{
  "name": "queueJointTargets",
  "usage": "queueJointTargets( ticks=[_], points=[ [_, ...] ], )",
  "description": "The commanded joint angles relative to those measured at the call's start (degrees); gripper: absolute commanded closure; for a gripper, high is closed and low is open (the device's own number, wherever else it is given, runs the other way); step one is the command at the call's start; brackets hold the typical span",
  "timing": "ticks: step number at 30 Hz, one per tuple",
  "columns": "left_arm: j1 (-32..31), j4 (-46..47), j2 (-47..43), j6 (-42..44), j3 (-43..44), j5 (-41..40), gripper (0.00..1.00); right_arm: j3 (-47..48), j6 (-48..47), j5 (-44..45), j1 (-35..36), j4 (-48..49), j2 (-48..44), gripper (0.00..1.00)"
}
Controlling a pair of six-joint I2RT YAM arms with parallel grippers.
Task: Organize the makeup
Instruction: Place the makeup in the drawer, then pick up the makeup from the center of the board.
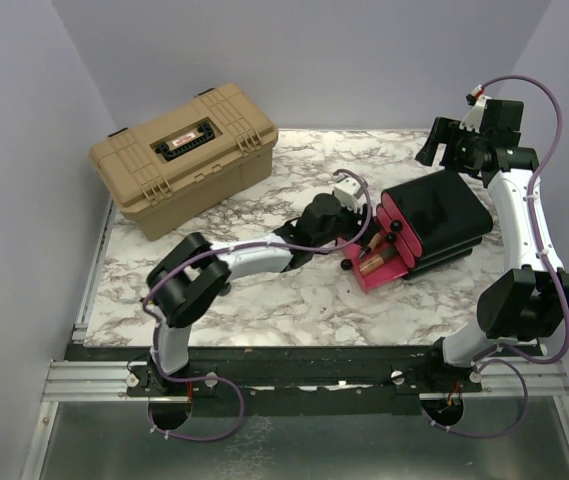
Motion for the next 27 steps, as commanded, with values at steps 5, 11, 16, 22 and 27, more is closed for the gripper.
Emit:
queueJointTargets(
  ticks=[5, 11, 16, 22, 27],
  points=[
    [0.15, -2.14, -21.17, -1.19, -17.62, -26.15, 0.35, -2.34, -2.07, 6.24, -0.06, 2.71, -0.14, 0.11],
    [0.93, -12.9, -34.69, -8.72, -30.13, -40.27, 0.29, -3.42, -1.68, 16.0, -0.06, 5.36, 1.77, 0.11],
    [4.48, -24.52, -44.32, -14.89, -35.88, -46.11, 0.2, -2.47, -2.26, 21.51, -0.27, 5.06, 4.42, 0.09],
    [11.17, -35.79, -51.68, -21.88, -39.16, -44.63, 0.19, -1.24, -0.36, 18.15, -1.36, 3.11, 7.66, 0.08],
    [12.97, -40.92, -51.75, -25.88, -40.64, -42.66, 0.19, -1.97, -0.45, 19.62, -1.62, 3.57, 7.9, 0.07]
  ],
)
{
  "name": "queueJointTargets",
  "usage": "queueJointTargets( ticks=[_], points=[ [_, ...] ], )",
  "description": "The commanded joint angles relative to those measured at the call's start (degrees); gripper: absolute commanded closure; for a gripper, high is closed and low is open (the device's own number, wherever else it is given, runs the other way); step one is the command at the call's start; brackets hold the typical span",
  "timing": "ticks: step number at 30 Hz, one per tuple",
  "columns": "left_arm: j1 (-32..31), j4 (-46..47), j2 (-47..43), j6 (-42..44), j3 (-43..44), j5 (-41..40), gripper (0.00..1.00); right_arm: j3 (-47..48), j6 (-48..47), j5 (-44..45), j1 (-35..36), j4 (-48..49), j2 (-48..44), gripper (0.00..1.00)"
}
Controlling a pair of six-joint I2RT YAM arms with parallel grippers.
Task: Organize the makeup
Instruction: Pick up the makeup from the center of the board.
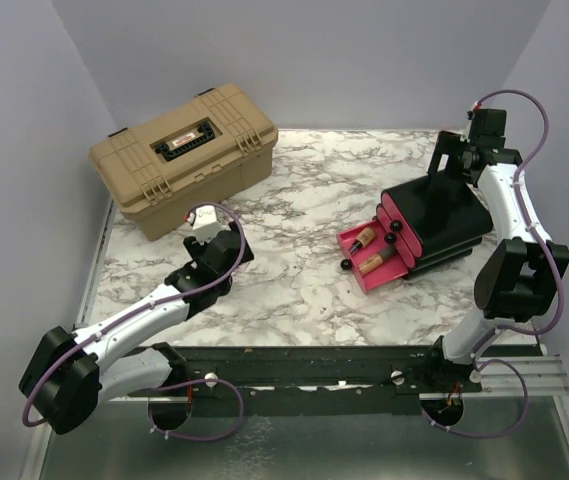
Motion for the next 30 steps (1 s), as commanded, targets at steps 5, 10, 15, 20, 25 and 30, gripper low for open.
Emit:
queueJointTargets(
  ticks=[5, 10, 15, 20, 25, 30],
  points=[
    [2.52, -10.37, 3.05, -10.5, -3.94, 3.77, 0.19, -0.02, -0.18, -0.89, -0.73, -0.1, 0.43, 0.07],
    [2.81, -10.35, 5.05, -10.61, -5.25, 6.32, 0.24, 0.14, -0.24, -4.47, -0.74, 0.06, 0.25, 0.07],
    [2.84, -10.39, 6.35, -10.18, -5.63, 6.85, 0.24, -0.28, -0.22, -5.7, -0.69, 0.03, -0.43, 0.08],
    [2.83, -10.51, 8.75, -11.27, -5.92, 8.15, 0.26, -0.65, -0.28, -6.35, -0.72, 0.2, -1.15, 0.08],
    [2.88, -10.43, 10.78, -10.83, -5.07, 9.44, 0.47, -0.14, -0.23, -7.27, -0.75, 0.02, -1.27, 0.08],
    [2.83, -8.31, 11.65, -5.18, -1.68, 11.81, 0.7, -0.43, -0.19, -7.2, -0.68, 0.02, -1.44, 0.08]
  ],
)
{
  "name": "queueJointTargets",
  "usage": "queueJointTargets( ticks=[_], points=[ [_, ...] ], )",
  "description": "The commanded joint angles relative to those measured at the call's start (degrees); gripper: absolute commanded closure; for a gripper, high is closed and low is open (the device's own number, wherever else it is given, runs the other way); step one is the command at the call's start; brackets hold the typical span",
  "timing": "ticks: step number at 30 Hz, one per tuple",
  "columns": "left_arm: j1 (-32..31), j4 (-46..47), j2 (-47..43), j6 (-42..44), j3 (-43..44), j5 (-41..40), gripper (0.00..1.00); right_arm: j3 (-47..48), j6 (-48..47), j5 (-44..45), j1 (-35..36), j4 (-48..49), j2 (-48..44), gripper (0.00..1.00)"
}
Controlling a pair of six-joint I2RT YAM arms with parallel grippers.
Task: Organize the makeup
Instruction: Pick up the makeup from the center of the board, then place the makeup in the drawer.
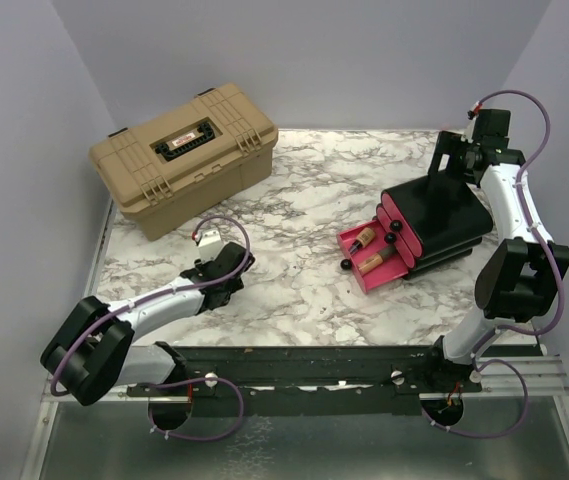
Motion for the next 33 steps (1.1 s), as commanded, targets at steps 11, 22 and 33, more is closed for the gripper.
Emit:
queueJointTargets(
  ticks=[11, 22, 33],
  points=[
    [-3.94, 13.34, 11.68, 15.45, 19.08, 19.98, 0.77, -1.51, 0.48, -3.96, -0.05, 0.43, -2.18, 0.08],
    [-14.68, 27.8, 32.48, 19.47, 40.34, 40.89, 0.79, -2.37, 0.86, -5.41, -0.02, 0.71, -2.66, 0.09],
    [-19.85, 27.93, 43.3, 17.85, 48.39, 41.08, 0.79, -2.46, 0.59, -5.29, 0.0, 0.57, -3.38, 0.08]
  ],
)
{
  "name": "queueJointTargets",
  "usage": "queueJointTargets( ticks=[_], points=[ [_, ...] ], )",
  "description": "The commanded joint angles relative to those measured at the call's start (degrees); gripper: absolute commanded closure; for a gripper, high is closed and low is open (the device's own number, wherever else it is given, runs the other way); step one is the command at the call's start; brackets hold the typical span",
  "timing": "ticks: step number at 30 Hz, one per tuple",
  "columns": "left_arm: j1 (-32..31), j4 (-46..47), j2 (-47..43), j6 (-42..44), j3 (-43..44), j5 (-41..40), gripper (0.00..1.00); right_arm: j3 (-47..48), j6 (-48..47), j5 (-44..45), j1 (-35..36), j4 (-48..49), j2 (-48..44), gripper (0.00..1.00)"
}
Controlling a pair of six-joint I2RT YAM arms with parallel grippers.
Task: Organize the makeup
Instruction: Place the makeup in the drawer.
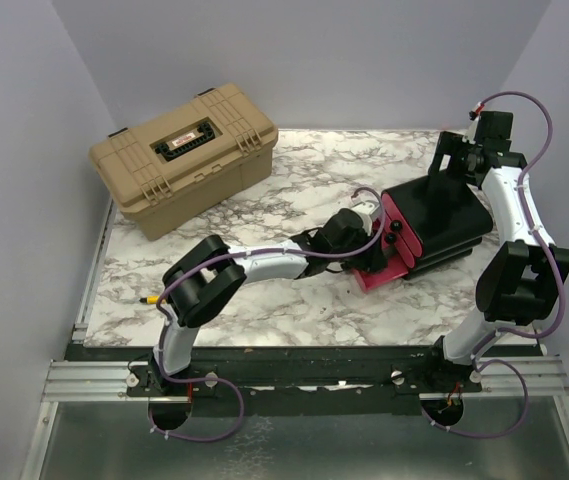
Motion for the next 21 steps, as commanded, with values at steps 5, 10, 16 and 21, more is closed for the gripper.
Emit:
queueJointTargets(
  ticks=[5, 10, 16, 21],
  points=[
    [-1.82, -2.64, 4.4, 1.37, 5.08, -2.55, 0.79, -0.67, 0.76, -3.8, 0.54, -1.18, -2.29, 0.09],
    [-2.54, -4.2, 6.37, 2.51, 6.89, -3.46, 0.79, -0.61, 0.74, -3.77, 0.51, -1.28, -2.43, 0.09],
    [-2.77, -4.95, 8.08, 1.6, 7.12, -4.46, 0.78, -0.05, 0.78, -3.85, 0.48, -1.55, -2.49, 0.09],
    [-3.21, -5.12, 8.43, 1.8, 7.29, -6.94, 0.64, -0.14, 0.95, -3.84, 0.55, -1.44, -2.58, 0.09]
  ],
)
